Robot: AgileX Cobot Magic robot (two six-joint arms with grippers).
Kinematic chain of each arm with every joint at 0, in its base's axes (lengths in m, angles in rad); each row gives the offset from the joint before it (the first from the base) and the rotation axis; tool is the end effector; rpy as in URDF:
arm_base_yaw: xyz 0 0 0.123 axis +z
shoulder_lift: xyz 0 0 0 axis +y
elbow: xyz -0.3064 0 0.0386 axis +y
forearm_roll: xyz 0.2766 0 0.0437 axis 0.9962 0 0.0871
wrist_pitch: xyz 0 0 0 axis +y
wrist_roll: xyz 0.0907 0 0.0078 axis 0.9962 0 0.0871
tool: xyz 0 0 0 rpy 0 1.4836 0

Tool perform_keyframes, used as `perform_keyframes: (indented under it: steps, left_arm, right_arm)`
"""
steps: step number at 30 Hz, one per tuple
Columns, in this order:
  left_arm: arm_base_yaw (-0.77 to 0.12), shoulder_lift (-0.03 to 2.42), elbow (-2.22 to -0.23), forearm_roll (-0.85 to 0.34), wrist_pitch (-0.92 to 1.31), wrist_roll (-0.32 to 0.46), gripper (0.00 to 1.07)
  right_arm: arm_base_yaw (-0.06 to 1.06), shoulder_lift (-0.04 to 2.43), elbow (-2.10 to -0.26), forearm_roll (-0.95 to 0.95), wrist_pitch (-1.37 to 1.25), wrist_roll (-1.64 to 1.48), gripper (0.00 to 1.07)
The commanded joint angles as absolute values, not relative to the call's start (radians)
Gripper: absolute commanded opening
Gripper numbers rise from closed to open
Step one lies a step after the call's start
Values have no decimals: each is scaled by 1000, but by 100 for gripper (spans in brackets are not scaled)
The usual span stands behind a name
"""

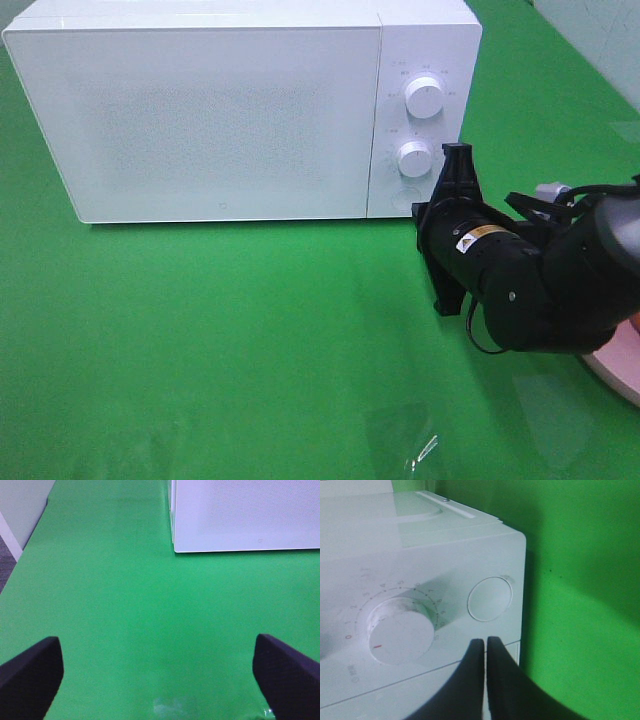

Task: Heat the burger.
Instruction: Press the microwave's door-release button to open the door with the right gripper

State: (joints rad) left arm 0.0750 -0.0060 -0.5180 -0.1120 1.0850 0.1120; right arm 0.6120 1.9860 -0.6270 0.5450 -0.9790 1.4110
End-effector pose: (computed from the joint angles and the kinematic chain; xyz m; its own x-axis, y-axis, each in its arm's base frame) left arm -0.0076 -0.0096 0.2948 -0.4511 0.0255 -0.8921 0.0402 0.9992 0.0082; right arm 0.2979 0.1613 0.0969 -0.1387 0.9903 0.0022 0.3212 0.0429 0.9460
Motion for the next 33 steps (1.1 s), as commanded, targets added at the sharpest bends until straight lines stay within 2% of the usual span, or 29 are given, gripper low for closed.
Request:
perform_keyframes:
  steps: [1,16,33]
  left_arm:
    - [73,-12,-516,-113,1070,112,95]
    - [73,-12,-516,-113,1070,112,95]
    - [73,-12,-516,-113,1070,112,95]
  right_arm:
    - [587,2009,-675,522,-936,1411,0]
    - [537,2084,-792,481,-897,1407,0]
    - [511,2123,-836,499,-898,1385,0]
